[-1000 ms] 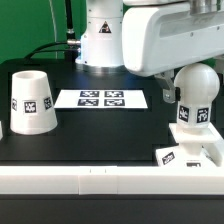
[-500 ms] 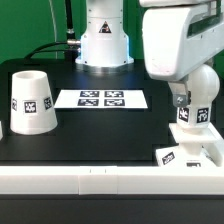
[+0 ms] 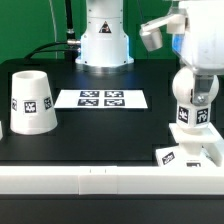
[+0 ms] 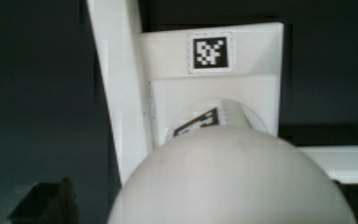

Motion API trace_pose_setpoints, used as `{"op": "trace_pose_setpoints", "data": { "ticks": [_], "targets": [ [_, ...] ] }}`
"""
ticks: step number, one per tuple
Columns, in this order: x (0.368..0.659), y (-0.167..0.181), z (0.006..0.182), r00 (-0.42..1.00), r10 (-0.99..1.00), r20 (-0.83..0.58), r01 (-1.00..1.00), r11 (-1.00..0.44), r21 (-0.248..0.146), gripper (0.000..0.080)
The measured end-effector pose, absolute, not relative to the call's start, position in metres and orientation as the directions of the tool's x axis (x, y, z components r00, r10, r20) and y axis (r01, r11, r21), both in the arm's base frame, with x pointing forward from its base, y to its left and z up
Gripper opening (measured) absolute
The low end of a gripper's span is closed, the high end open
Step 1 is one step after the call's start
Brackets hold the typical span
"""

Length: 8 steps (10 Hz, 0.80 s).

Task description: Assemble lamp

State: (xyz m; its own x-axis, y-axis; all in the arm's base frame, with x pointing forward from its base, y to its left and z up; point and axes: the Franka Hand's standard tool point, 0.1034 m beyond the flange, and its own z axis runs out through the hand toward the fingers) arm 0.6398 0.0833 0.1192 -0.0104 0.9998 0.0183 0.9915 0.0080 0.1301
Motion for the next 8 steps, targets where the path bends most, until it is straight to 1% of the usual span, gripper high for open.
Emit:
{"op": "trace_pose_setpoints", "data": {
  "ticks": [1, 2, 4, 7, 8],
  "targets": [
    [0.6402, 0.0836, 0.1197, -0.054, 0.999, -0.002, 0.990, 0.053, 0.133, 0.0698],
    [0.6405, 0.0826, 0.1199, -0.131, 0.991, -0.029, 0.982, 0.134, 0.133, 0.0698],
    [0.6398, 0.0829, 0.1191, -0.237, 0.970, -0.060, 0.962, 0.243, 0.127, 0.0698],
    [0.6378, 0.0861, 0.1150, -0.373, 0.922, -0.102, 0.918, 0.383, 0.106, 0.0698],
    [0.6368, 0.0872, 0.1140, -0.390, 0.914, -0.114, 0.911, 0.401, 0.095, 0.0698]
  ]
}}
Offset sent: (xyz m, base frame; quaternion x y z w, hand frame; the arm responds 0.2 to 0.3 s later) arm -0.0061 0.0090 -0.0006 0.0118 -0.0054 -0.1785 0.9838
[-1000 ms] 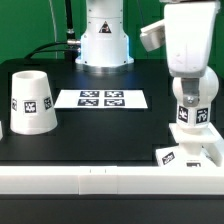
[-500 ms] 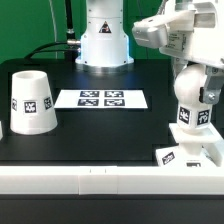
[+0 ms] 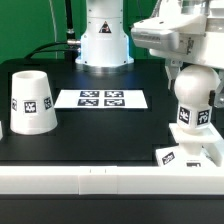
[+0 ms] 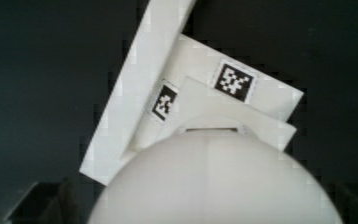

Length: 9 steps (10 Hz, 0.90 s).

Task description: Assemble lamp

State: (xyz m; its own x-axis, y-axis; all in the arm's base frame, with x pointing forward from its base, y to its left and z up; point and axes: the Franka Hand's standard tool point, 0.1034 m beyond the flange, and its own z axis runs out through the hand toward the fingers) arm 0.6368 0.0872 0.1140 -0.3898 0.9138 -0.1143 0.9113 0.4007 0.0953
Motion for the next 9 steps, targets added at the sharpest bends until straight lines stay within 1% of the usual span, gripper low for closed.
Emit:
{"op": "trace_pose_setpoints", "data": {
  "ticks": [2, 3, 5, 7, 8, 9],
  "targets": [
    [0.6351, 0.0884, 0.1125, -0.365, 0.924, -0.111, 0.922, 0.375, 0.091, 0.0698],
    [0.6351, 0.0874, 0.1124, -0.364, 0.925, -0.111, 0.923, 0.374, 0.090, 0.0579],
    [0.6352, 0.0867, 0.1123, -0.358, 0.927, -0.110, 0.926, 0.368, 0.091, 0.0574],
    [0.6349, 0.0857, 0.1123, -0.303, 0.947, -0.104, 0.945, 0.312, 0.094, 0.0574],
    [0.6341, 0.0844, 0.1121, -0.236, 0.967, -0.097, 0.965, 0.245, 0.093, 0.0574],
    [0.6332, 0.0838, 0.1118, -0.120, 0.990, -0.080, 0.987, 0.127, 0.096, 0.0574]
  ]
}}
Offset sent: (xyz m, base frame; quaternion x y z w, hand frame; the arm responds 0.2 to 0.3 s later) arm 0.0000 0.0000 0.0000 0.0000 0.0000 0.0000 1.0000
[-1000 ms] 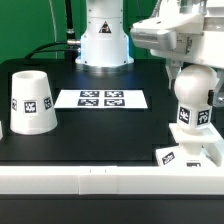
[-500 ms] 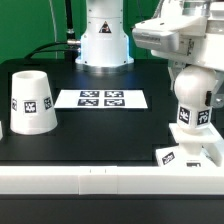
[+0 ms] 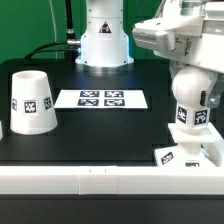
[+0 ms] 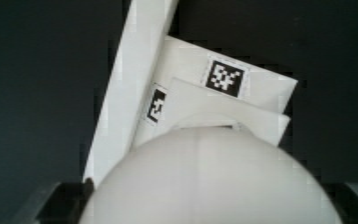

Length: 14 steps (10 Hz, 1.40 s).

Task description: Assemble lamp

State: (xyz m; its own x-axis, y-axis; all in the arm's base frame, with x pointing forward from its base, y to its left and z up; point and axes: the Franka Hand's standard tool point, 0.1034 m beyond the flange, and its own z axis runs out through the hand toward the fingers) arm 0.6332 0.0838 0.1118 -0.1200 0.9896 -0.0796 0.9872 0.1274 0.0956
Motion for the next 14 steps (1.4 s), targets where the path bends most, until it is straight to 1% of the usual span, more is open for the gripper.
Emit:
{"op": "trace_pose_setpoints", "data": {
  "ticks": [3, 6, 9, 10, 14],
  "targets": [
    [0.6327, 0.0841, 0.1111, 0.172, 0.985, -0.021, 0.981, -0.170, 0.095, 0.0576],
    [0.6326, 0.0850, 0.1105, 0.431, 0.902, 0.030, 0.899, -0.432, 0.075, 0.0576],
    [0.6325, 0.0856, 0.1103, 0.583, 0.812, 0.043, 0.809, -0.584, 0.069, 0.0576],
    [0.6325, 0.0856, 0.1103, 0.611, 0.790, 0.045, 0.787, -0.613, 0.067, 0.0576],
    [0.6324, 0.0862, 0.1102, 0.801, 0.595, 0.062, 0.593, -0.803, 0.052, 0.0576]
  ]
}}
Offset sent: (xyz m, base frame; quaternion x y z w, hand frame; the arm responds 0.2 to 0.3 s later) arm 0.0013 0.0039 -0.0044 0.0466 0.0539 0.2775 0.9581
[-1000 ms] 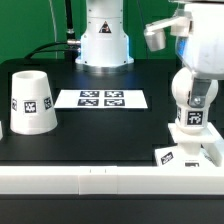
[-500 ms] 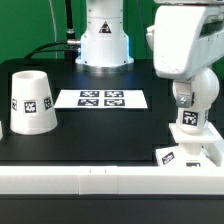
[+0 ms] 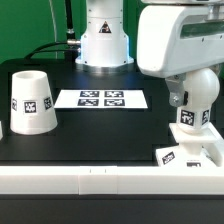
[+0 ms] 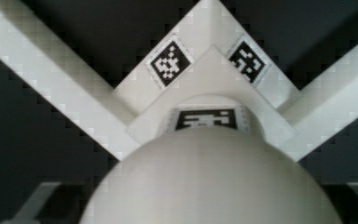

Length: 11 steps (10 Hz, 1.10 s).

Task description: Assemble lamp

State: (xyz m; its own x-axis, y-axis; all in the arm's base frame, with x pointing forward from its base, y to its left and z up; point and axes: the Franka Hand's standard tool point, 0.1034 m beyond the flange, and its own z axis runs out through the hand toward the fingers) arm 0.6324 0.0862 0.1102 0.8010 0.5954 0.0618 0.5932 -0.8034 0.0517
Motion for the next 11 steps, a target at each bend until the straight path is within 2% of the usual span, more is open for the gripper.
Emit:
{"op": "trace_pose_setpoints", "data": {
  "ticks": [2, 5, 8, 11],
  "targets": [
    [0.6323, 0.0874, 0.1101, 0.903, 0.424, 0.073, 0.423, -0.906, 0.029, 0.0576],
    [0.6338, 0.0863, 0.1111, 0.983, 0.165, 0.084, 0.165, -0.986, 0.000, 0.0576],
    [0.6331, 0.0840, 0.1099, 0.991, -0.107, 0.080, -0.106, -0.994, -0.020, 0.0576],
    [0.6326, 0.0840, 0.1088, 0.931, -0.359, 0.070, -0.357, -0.933, -0.037, 0.0576]
  ]
}}
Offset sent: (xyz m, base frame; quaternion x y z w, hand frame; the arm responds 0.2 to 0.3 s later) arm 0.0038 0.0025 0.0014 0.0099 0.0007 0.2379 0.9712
